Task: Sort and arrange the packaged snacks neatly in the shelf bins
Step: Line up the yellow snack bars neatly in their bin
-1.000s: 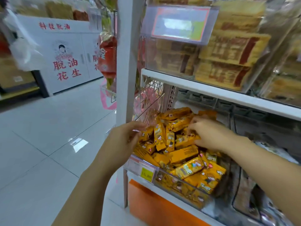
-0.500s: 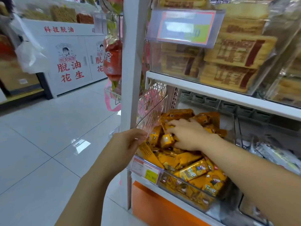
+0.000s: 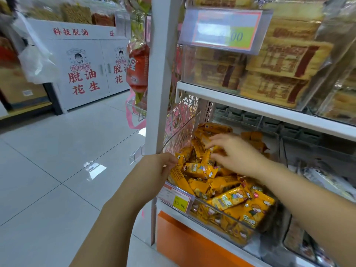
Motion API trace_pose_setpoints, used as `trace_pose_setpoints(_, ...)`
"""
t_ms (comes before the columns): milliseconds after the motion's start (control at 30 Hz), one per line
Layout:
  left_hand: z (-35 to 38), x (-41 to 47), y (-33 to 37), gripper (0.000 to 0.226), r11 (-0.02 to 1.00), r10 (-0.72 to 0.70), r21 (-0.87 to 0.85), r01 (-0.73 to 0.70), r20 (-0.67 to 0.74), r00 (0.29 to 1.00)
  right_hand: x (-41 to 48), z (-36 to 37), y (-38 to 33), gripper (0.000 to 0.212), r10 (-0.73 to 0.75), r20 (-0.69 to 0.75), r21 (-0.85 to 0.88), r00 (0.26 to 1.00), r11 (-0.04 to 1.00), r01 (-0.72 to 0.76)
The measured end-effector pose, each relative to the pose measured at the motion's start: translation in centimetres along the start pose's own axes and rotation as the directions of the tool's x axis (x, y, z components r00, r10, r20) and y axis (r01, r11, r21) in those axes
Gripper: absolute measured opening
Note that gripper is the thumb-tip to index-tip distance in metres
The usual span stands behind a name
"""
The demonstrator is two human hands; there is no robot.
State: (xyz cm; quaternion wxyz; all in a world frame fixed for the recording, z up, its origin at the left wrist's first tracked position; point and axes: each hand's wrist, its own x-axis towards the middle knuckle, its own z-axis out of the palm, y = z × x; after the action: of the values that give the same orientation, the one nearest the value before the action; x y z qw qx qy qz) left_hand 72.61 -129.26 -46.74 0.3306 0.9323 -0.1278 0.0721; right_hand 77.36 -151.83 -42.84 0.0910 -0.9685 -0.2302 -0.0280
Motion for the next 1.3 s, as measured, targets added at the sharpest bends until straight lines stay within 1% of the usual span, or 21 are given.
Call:
trace_pose_setpoints(33,0.2,0.1,0.2,0.027,1.0,-0.003,0.026,0.002,0.027,1.0,-0.7,0.1,-1.1,0.031,-0.075,0.071,-0.034,0.995,0.996,0.078)
trace_pose_setpoints(67,0.5,0.2,0.3,0.029,0.998,-0.003,0.061,-0.001,0.061,0.998,-1.2,0.3,-2.0,0.034,-0.121,0.193,-0.064,0.974,0.989,0.136)
trace_pose_setpoints(100,0.8,0.3,0.5,0.03,0.995,-0.001,0.101,-0.009,0.097,0.995,-1.5,0.8,-2.6,0.038,-0.121,0.328,-0.099,0.937,0.982,0.161)
trace_pose_setpoints(133,1.1,0.3,0.7,0.032,0.99,0.002,0.138,-0.02,0.128,0.992,-1.5,1.4,-2.8,0.045,-0.084,0.427,-0.139,0.9,0.978,0.157)
trace_pose_setpoints(167,1.3,0.4,0.8,0.034,0.986,0.008,0.165,-0.033,0.152,0.988,-1.4,1.8,-2.7,0.053,-0.029,0.47,-0.189,0.882,0.973,0.133)
trace_pose_setpoints(200,1.6,0.5,0.9,0.037,0.982,0.018,0.183,-0.05,0.173,0.985,-1.2,2.1,-2.4,0.058,0.02,0.46,-0.246,0.888,0.964,0.105)
trace_pose_setpoints(233,1.8,0.5,1.0,0.04,0.979,0.034,0.192,-0.071,0.19,0.981,-1.0,2.1,-2.0,0.059,0.046,0.414,-0.297,0.909,0.951,0.087)
trace_pose_setpoints(300,2.0,0.8,1.2,0.044,0.979,0.053,0.18,-0.093,0.215,0.975,-0.6,1.8,-1.5,0.052,0.041,0.301,-0.356,0.953,0.932,0.072)
trace_pose_setpoints(367,2.1,1.2,1.1,0.046,0.985,0.057,0.15,-0.091,0.218,0.974,-0.4,1.6,-1.0,0.048,0.048,0.208,-0.333,0.977,0.943,0.025)
trace_pose_setpoints(433,2.4,2.0,1.0,0.045,0.988,0.061,0.127,-0.091,0.22,0.974,-0.3,1.2,-0.6,0.049,0.091,0.101,-0.296,0.991,0.953,-0.058)
trace_pose_setpoints(500,2.9,2.7,0.9,0.042,0.989,0.076,0.105,-0.101,0.22,0.972,-0.1,0.8,-0.2,0.052,0.164,-0.008,-0.264,0.986,0.951,-0.16)
trace_pose_setpoints(567,3.5,3.5,1.2,0.039,0.993,0.105,0.028,-0.113,0.215,0.971,0.4,0.5,0.2,0.053,0.223,-0.051,-0.265,0.974,0.937,-0.228)
trace_pose_setpoints(667,4.4,4.6,2.0,0.037,0.983,0.155,-0.132,-0.13,0.201,0.967,0.9,0.7,0.5,0.052,0.24,-0.006,-0.285,0.971,0.93,-0.232)
trace_pose_setpoints(733,4.9,5.1,2.3,0.034,0.981,0.17,-0.128,-0.146,0.203,0.964,0.6,0.8,0.6,0.051,0.218,0.05,-0.241,0.975,0.95,-0.2)
trace_pose_setpoints(767,5.0,5.3,2.4,0.032,0.981,0.166,-0.138,-0.139,0.206,0.964,0.1,0.6,0.8,0.051,0.207,0.051,-0.211,0.977,0.958,-0.192)
trace_pose_setpoints(867,4.4,5.3,2.9,0.035,0.974,0.119,-0.213,-0.078,0.189,0.975,-1.9,-0.6,1.0,0.047,0.168,-0.036,-0.153,0.985,0.973,-0.172)
trace_pose_setpoints(1000,3.2,4.1,3.5,0.035,0.988,0.092,-0.132,-0.075,0.133,0.987,-5.9,-2.3,0.6,0.038,0.12,-0.052,-0.15,0.991,0.981,-0.127)
trace_pose_setpoints(1067,3.2,3.1,3.9,0.035,0.992,0.079,-0.105,-0.067,0.118,0.99,-8.3,-2.8,0.5,0.033,0.103,-0.03,-0.161,0.994,0.981,-0.107)
trace_pose_setpoints(1133,3.3,1.7,4.8,0.029,0.995,0.076,-0.074,-0.067,0.124,0.989,-10.4,-3.1,0.5,0.032,0.097,0.014,-0.131,0.995,0.987,-0.094)
trace_pose_setpoints(1200,3.4,0.5,6.1,0.021,0.995,0.098,-0.02,-0.096,0.17,0.981,-12.1,-3.1,0.5,0.037,0.085,0.077,-0.12,0.993,0.99,-0.075)
trace_pose_setpoints(1300,4.2,-1.1,7.9,0.02,0.982,0.112,0.105,-0.154,0.33,0.938,-13.5,-2.6,0.5,0.044,0.092,0.149,-0.142,0.985,0.987,-0.071)
